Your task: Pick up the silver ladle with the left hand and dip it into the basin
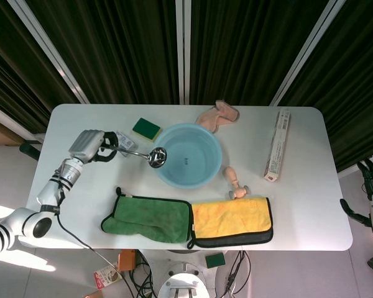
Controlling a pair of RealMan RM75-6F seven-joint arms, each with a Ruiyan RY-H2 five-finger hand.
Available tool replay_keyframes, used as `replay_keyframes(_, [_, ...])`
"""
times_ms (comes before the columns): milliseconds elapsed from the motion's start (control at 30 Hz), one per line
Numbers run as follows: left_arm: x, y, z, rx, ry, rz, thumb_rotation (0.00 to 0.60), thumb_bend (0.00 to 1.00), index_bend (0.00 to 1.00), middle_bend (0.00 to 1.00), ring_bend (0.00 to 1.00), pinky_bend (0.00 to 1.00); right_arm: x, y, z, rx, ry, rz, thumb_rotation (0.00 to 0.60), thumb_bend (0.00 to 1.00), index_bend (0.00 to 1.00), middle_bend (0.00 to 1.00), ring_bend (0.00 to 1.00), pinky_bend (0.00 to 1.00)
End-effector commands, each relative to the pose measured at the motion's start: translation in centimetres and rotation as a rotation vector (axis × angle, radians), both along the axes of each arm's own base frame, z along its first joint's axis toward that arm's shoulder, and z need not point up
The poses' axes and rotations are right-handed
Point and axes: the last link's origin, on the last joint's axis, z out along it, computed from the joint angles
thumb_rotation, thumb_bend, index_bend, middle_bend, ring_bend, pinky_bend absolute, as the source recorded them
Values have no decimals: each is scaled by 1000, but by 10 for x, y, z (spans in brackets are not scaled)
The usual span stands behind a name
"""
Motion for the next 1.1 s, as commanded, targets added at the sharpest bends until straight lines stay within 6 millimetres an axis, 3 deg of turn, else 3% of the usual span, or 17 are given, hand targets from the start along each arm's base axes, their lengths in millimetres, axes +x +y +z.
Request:
replay_keyframes(33, [15,9,-2,-8,16,-18,600,426,707,570,649,749,-2,0,1,-2,-3,-4,600,258,0,0,0,0])
replay_keyframes(467, [61,28,-56,-66,53,-67,600,430,708,580,652,749,-6,0,8,-16,-8,-8,600,259,0,0,0,0])
replay_keyframes(800, [76,35,-88,-4,218,-148,600,430,709,591,661,749,-9,0,9,-14,-10,-15,600,258,0,0,0,0])
replay_keyframes(1100, [85,38,-99,99,358,-239,600,432,715,599,662,749,-9,-1,12,-20,-12,-15,600,258,0,0,0,0])
